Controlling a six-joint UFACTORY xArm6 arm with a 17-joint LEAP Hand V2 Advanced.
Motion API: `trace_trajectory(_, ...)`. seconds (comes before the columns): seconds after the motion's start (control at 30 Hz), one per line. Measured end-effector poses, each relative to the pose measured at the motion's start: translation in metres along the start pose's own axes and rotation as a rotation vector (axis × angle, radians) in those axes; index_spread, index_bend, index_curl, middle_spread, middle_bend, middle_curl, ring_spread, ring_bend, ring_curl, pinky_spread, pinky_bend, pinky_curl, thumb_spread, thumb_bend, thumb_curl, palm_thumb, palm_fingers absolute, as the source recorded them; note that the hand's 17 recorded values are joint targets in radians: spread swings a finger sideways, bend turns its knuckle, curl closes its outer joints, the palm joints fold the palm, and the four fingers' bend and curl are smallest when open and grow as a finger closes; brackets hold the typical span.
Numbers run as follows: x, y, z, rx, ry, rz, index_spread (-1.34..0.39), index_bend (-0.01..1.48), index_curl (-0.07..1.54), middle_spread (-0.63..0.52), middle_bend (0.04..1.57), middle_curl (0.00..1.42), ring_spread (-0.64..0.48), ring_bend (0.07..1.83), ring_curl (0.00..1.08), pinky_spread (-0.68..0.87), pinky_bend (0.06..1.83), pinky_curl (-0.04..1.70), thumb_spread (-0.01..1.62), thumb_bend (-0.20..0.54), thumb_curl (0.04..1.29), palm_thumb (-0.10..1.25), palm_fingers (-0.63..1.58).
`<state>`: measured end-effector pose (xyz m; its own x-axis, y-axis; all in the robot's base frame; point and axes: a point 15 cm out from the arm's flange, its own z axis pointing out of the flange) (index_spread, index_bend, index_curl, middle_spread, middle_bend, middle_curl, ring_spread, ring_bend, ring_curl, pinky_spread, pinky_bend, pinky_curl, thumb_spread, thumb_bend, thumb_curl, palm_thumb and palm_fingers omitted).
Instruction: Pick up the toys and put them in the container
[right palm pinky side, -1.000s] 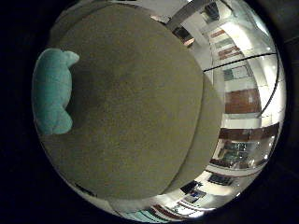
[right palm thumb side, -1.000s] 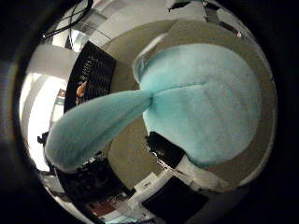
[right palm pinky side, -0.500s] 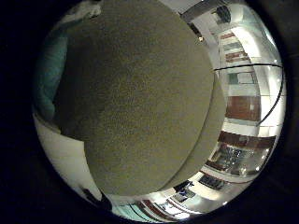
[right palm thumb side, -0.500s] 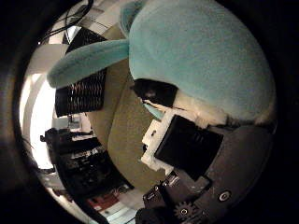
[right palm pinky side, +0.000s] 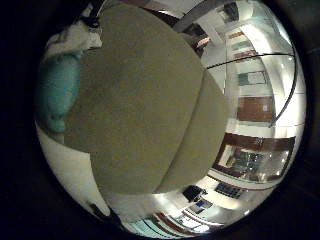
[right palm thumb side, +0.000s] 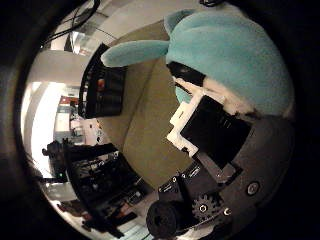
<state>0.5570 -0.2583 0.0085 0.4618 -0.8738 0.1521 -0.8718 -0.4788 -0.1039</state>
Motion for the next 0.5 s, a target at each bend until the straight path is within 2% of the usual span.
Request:
trace_trajectory(0.3,-0.065,-0.029,-0.143,0.064,0.003,-0.040,-0.21,1.20,0.76,-0.11,1.35,0.72,-0.22,1.36,0.75,-0.16,1.54,0.58,1.00,-0.014,0.65,1.04,1.13)
trace_trajectory(0.5,-0.160,-0.062,-0.202,0.134,-0.021,-0.115,-0.20,1.21,0.75,-0.12,1.36,0.72,-0.22,1.35,0.76,-0.16,1.52,0.62,1.00,-0.014,0.67,1.04,1.14)
